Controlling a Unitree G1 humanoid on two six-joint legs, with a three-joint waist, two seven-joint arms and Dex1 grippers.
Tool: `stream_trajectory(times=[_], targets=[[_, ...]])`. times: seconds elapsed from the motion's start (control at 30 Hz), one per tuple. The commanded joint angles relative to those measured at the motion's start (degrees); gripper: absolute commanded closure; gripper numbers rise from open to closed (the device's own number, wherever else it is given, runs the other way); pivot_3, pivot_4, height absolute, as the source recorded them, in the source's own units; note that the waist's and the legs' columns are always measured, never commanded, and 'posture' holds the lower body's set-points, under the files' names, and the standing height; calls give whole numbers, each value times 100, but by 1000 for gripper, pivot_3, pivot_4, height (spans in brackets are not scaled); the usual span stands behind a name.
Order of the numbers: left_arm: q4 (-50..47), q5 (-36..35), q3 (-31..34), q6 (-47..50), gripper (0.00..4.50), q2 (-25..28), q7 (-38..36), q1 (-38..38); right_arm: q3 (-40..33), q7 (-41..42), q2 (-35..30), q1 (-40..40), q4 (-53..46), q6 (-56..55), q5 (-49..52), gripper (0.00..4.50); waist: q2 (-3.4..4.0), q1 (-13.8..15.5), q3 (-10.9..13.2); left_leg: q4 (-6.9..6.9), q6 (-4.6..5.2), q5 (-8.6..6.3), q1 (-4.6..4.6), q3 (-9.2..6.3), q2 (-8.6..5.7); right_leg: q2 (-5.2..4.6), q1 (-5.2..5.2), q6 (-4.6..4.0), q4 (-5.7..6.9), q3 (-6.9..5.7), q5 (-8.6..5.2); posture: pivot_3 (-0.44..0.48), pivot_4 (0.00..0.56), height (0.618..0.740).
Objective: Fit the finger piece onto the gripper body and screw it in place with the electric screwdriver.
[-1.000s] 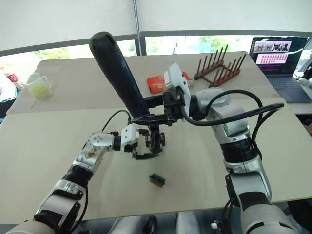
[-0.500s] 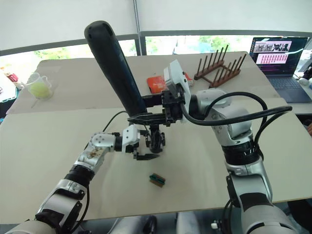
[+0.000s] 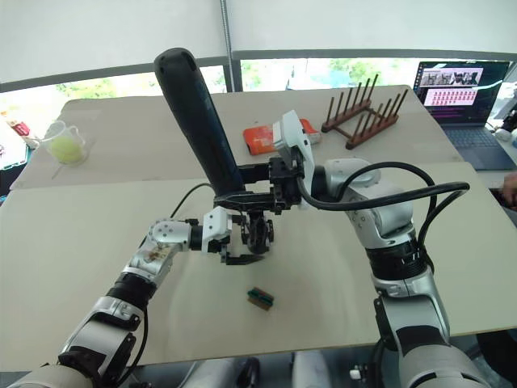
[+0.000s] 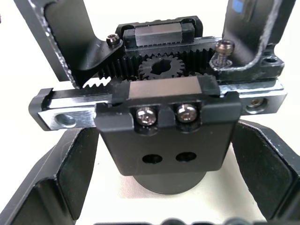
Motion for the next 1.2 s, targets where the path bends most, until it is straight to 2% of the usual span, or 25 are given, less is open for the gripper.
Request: stream_trajectory(times=[0.03,1.2], targets=[[-114,9,29,-91,0,27,24,-114,-150,13,45,-96,-128,-213,55,2604,0,0,0,0,0,0,0,0,0,0,0,0,0,0,0,0,150,740],[-151,-12,30,-43,0,40,20,-137,-91,179,86,-76,43,-416,-160,2604,0,0,0,0,0,0,0,0,0,0,0,0,0,0,0,0,150,740]])
